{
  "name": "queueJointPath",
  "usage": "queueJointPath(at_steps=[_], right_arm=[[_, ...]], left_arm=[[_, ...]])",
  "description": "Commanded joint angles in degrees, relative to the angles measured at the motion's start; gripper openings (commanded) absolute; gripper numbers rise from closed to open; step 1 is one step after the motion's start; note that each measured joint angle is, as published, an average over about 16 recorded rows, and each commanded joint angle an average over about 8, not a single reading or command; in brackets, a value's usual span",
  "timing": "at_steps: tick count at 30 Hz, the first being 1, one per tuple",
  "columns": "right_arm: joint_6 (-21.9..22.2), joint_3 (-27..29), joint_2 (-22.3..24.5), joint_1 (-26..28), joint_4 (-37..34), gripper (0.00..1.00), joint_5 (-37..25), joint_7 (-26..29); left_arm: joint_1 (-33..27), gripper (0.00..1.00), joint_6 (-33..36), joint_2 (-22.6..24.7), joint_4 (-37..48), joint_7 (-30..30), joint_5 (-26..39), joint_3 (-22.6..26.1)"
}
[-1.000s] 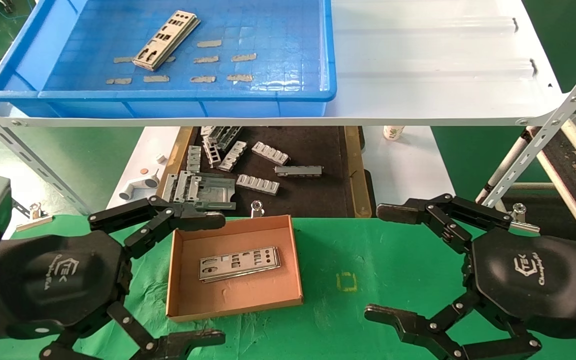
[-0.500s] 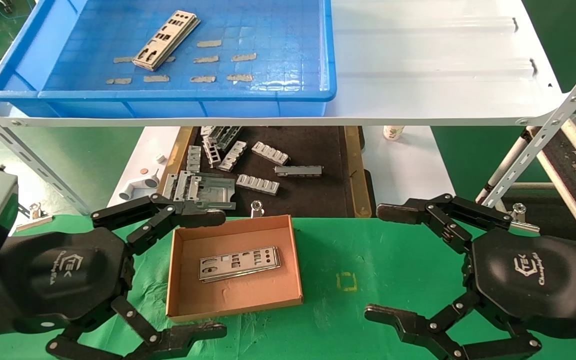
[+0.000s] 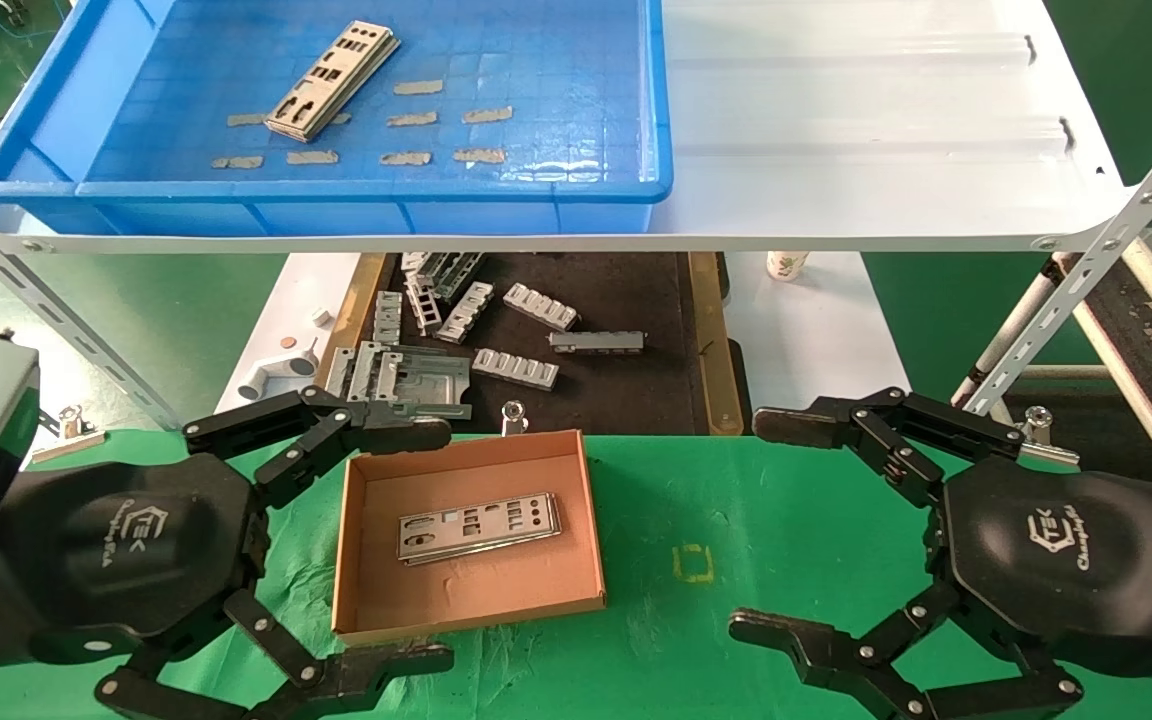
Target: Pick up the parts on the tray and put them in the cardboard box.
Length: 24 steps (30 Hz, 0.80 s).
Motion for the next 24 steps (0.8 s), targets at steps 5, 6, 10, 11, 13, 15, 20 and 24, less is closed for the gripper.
queueJointPath(at_steps=[5,6,10,11,13,15,20,24], right_arm=[[0.0,0.0,0.0,0.0,0.0,1.0,0.0,0.0],[0.0,0.0,0.0,0.0,0.0,1.0,0.0,0.0],[0.0,0.0,0.0,0.0,0.0,1.0,0.0,0.0],[0.0,0.0,0.0,0.0,0.0,1.0,0.0,0.0],[0.0,0.0,0.0,0.0,0.0,1.0,0.0,0.0],[0.0,0.0,0.0,0.0,0.0,1.0,0.0,0.0],[0.0,0.0,0.0,0.0,0.0,1.0,0.0,0.0],[0.0,0.0,0.0,0.0,0.0,1.0,0.0,0.0]], left_arm=[[0.0,1.0,0.0,0.0,0.1,0.0,0.0,0.0],[0.0,1.0,0.0,0.0,0.1,0.0,0.0,0.0],[0.0,1.0,0.0,0.0,0.1,0.0,0.0,0.0],[0.0,1.0,0.0,0.0,0.1,0.0,0.1,0.0],[0.0,1.0,0.0,0.1,0.1,0.1,0.1,0.1],[-0.1,1.0,0.0,0.1,0.1,0.1,0.1,0.1],[-0.1,1.0,0.0,0.1,0.1,0.1,0.1,0.1],[-0.1,1.0,0.0,0.1,0.1,0.1,0.1,0.1]])
